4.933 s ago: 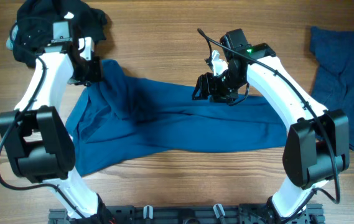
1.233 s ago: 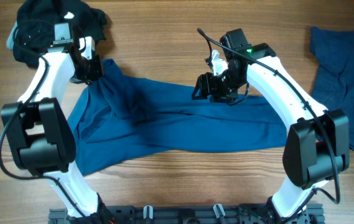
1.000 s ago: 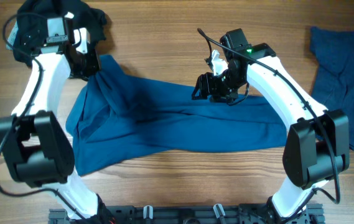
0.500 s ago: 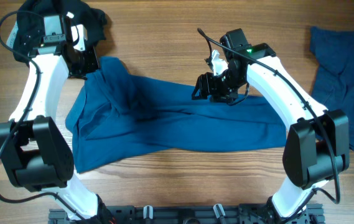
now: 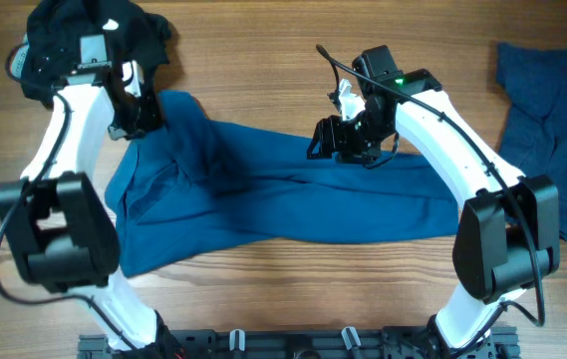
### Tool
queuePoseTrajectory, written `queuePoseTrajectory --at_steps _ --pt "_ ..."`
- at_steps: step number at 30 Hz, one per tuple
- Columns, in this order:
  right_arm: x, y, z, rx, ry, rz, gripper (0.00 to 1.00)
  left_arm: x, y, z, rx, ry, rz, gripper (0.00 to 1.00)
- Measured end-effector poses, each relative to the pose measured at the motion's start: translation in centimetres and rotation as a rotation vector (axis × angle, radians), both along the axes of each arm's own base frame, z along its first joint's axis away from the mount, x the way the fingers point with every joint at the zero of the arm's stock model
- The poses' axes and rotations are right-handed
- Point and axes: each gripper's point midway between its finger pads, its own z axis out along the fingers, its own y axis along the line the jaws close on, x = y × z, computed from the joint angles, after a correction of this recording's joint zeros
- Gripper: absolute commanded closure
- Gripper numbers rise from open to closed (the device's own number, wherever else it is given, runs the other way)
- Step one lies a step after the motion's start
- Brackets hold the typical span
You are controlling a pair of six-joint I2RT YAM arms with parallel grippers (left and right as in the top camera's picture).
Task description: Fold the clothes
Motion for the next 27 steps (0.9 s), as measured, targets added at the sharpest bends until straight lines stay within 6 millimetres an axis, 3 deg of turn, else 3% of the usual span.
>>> queuePoseTrajectory --at_steps 4,7,14,19,27 --pt "0.0 0.0 0.0 0.000 0.000 0.000 0.32 -0.3 -0.1 -2.9 -0.016 0.068 0.016 0.66" --pt "0.0 0.0 0.0 0.000 -0.001 0.000 0.32 -0.2 -0.2 -3.5 -0.020 0.076 0.021 0.66" --pt "0.1 0.0 0.0 0.001 -0.004 0.000 0.32 0.1 0.1 -3.5 -0.020 0.062 0.028 0.67" --pt "0.1 0.1 0.0 0.002 -0.005 0.001 0.32 0.1 0.1 -3.5 -0.023 0.063 0.039 0.78" --pt "0.1 0.1 0.0 0.002 -0.005 0.003 0.32 0.2 -0.4 -3.0 -0.054 0.051 0.034 0.77"
